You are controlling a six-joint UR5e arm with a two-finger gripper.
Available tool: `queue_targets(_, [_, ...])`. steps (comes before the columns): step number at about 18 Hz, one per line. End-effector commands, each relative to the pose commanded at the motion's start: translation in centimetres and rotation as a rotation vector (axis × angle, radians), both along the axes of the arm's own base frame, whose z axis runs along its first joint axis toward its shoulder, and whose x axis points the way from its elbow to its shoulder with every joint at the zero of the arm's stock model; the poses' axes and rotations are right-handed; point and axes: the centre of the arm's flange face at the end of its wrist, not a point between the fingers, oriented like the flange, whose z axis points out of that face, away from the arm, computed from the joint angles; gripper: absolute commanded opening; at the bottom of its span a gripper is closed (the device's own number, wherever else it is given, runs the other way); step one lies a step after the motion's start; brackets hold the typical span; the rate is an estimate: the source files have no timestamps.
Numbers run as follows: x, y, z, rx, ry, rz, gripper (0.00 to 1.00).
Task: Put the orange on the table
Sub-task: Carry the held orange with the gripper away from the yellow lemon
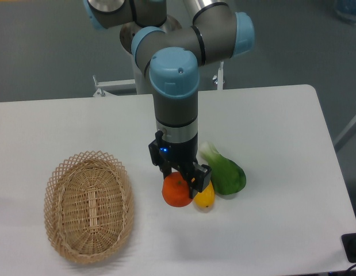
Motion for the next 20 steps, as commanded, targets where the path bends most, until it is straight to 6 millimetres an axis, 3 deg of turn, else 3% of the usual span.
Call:
queue_targets(10, [0.1, 0.0, -0.8, -0.009, -0.006, -0.001, 0.73])
queue_targets(18, [1.2, -1.1, -5.1, -0.082, -0.032, -0.070, 0.73])
queue_targets(20, [1.0, -1.2, -7.0, -0.118, -0.024, -0.099, 0.73])
